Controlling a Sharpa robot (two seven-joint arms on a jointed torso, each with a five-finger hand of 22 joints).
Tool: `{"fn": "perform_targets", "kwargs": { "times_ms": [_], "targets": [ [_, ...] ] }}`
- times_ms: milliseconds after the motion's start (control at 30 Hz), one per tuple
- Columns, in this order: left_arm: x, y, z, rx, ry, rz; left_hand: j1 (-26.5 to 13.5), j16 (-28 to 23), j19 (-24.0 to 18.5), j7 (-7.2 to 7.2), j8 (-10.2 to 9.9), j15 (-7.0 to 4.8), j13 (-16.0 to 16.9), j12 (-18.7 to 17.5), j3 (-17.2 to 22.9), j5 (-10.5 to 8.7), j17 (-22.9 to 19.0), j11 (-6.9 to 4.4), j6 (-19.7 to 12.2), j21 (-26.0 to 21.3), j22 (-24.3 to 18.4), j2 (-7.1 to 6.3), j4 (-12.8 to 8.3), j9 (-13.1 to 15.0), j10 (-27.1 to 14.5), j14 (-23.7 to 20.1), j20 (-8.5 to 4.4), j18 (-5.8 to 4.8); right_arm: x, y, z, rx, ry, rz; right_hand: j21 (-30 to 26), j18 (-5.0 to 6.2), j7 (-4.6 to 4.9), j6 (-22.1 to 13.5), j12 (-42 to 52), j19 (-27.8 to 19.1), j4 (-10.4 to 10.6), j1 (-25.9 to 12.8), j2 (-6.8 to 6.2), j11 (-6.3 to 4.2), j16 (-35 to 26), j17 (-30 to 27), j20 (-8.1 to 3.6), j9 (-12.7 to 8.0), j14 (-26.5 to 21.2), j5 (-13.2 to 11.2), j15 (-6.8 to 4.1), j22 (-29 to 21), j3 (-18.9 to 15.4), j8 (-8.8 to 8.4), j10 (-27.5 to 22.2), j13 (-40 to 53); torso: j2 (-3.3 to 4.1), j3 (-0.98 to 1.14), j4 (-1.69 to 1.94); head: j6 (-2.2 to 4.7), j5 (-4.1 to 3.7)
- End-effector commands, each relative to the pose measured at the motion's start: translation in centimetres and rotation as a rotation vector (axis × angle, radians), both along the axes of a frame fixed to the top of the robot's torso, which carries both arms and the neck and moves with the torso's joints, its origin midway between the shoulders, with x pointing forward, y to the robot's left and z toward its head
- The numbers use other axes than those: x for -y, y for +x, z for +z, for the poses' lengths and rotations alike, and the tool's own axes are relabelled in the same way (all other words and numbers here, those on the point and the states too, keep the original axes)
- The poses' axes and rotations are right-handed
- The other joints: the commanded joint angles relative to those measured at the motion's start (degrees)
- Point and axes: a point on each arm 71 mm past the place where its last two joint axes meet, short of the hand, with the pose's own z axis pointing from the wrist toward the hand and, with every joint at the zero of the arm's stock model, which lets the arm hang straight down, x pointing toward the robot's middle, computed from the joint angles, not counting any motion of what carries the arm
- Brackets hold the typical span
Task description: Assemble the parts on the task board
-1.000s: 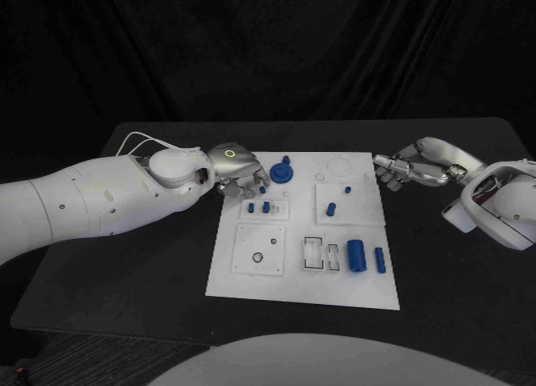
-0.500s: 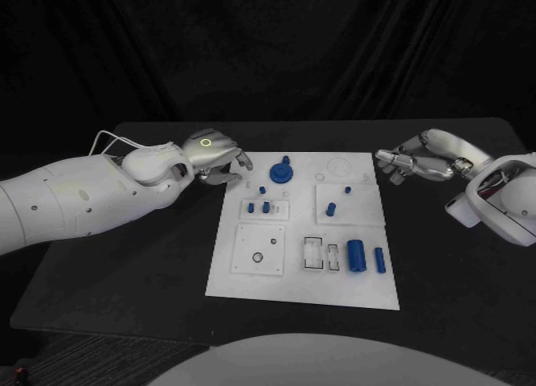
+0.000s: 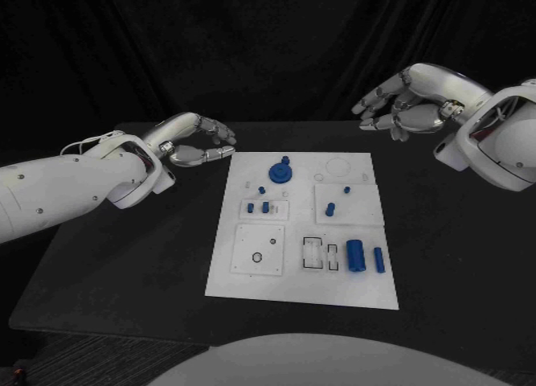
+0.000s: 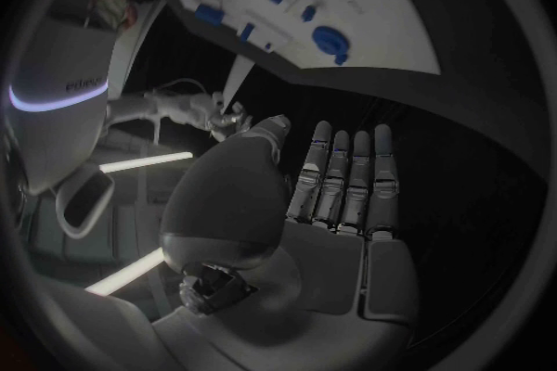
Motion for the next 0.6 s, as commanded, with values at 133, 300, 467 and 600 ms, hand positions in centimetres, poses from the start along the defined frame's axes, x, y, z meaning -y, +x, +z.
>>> {"fn": "perform_targets", "kwargs": {
  "times_ms": [133, 300, 467, 600],
  "targets": [
    [0.8, -1.3, 1.0, -0.284, -0.668, -0.157, 0.41, -14.30, -6.85, -1.87, -0.70, -1.35, -7.32, -0.67, -9.21, 0.94, -10.08, -2.87, -7.60, -6.75, -12.29, 4.71, 0.50, -4.83, -9.12, -3.51, 2.43, 1.85, -2.3, -1.0, -0.5, 0.288, -0.430, 0.153, 10.40, -1.26, -5.06, -2.73, -6.05, -0.73, 1.97, -2.25, -3.69, -2.07, 3.53, 2.35, -0.80, -2.44, 0.70, -10.40, -1.29, 10.29, 2.89, -0.22, -3.61, -0.70, 0.18, -0.07, -0.12, 0.00, -0.62],
    [2.0, -2.5, 1.0, -0.380, -0.844, -0.222, -1.85, -27.75, -17.19, -2.95, -1.39, -1.44, -10.60, -4.15, -17.12, -2.22, -19.90, -4.19, -19.63, -6.91, -24.14, 7.16, 0.52, -5.88, -23.10, -17.34, 3.80, 1.97, -2.9, -1.2, -2.5, 0.303, -0.529, 0.213, 14.89, -1.65, -6.37, -4.17, -7.82, -1.75, 3.94, -3.33, -8.63, -2.04, 6.08, 3.75, -1.06, -3.90, 0.40, 0.81, -1.50, 15.47, 10.41, -0.01, -5.46, -0.42, 0.07, -0.27, 0.14, 0.00, -1.01],
    [2.4, -2.9, 0.8, -0.452, -0.913, -0.255, -6.32, -30.31, -28.81, -4.82, -1.99, -1.72, -11.61, -7.13, -21.31, -7.94, -24.83, -6.26, -28.86, -8.92, -54.14, 8.71, 0.51, -6.45, -33.25, -25.71, 3.40, 1.98, -2.8, -1.1, -4.5, 0.274, -0.574, 0.229, 16.80, -1.69, -7.11, -3.88, -7.80, -2.50, 4.03, -3.14, -10.92, -2.11, 8.52, 5.29, -1.14, -3.69, 0.01, 5.48, -1.71, 18.14, 16.45, 0.08, -5.26, -0.34, 0.14, -0.59, 0.38, 0.00, -0.51],
    [1.9, -2.9, 0.5, -0.497, -0.919, -0.249, -9.80, -30.31, -30.24, -6.84, -2.44, -3.31, -12.73, -9.61, -22.38, -11.34, -24.83, -8.59, -34.94, -9.94, -66.36, 9.11, 0.56, -6.89, -38.82, -25.71, 3.13, 2.08, -2.5, -0.9, -5.3, 0.258, -0.591, 0.219, 15.68, -1.36, -5.04, -2.60, -7.12, -3.65, 6.77, -7.01, -12.78, -1.75, 9.23, 5.01, -0.93, -3.26, -0.19, -6.33, -1.46, 18.54, 19.62, 0.51, -3.62, -0.01, 0.18, -1.18, 0.96, 0.00, -0.81]
  ]
}}
